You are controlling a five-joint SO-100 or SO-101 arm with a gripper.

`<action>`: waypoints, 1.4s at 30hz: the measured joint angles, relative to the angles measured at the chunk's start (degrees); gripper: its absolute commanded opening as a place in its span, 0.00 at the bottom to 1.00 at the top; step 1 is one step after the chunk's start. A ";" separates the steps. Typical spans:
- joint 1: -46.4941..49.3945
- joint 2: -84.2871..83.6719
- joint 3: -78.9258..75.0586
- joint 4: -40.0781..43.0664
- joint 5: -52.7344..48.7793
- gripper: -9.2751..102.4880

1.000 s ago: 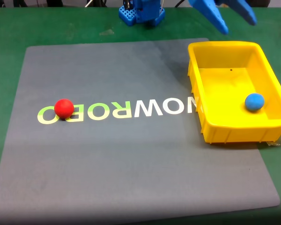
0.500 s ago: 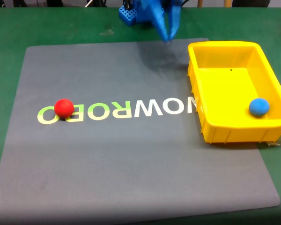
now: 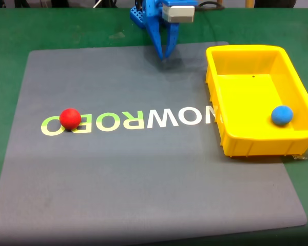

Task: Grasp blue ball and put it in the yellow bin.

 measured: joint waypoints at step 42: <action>1.76 8.35 1.58 27.51 5.27 0.08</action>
